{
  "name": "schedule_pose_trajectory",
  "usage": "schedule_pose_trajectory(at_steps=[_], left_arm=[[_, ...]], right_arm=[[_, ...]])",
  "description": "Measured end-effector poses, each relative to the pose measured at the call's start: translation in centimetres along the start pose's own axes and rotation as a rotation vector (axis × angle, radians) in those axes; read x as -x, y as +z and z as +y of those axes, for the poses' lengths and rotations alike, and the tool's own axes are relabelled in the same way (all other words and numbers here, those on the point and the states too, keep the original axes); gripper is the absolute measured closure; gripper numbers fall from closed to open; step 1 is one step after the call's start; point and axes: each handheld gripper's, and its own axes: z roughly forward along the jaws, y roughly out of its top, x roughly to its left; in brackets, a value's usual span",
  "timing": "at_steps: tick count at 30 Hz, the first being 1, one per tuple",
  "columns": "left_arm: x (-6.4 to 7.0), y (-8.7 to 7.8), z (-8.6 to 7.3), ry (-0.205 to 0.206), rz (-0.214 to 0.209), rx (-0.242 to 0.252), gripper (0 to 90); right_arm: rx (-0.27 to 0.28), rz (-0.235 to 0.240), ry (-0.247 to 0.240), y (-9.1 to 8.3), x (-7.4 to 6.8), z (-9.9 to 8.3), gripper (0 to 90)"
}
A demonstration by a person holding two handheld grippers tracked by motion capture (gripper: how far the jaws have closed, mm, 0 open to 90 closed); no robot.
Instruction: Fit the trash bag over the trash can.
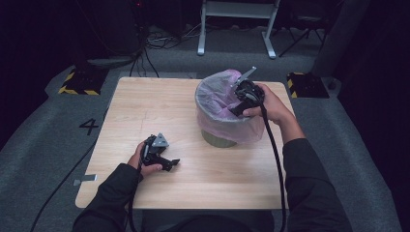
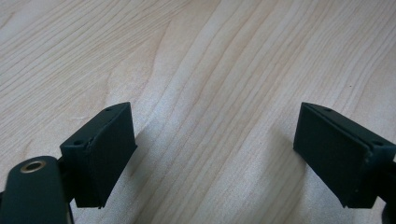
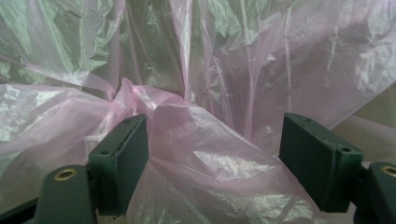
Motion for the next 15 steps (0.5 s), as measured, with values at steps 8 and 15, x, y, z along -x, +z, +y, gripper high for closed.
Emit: schedule_pose_trajectory(at_steps=[8,15], left_arm=[[0.0,0.0,0.0,0.0,0.0,0.0,12.6],[0.0,0.0,0.0,0.001,0.0,0.0,12.6]], right_arm=[[0.073,-0.009,0.036,-0.4,0.1,-0.4,24.6],[0.152,-0.043,0.079,-1.1,-0.1,-0.9,24.7]])
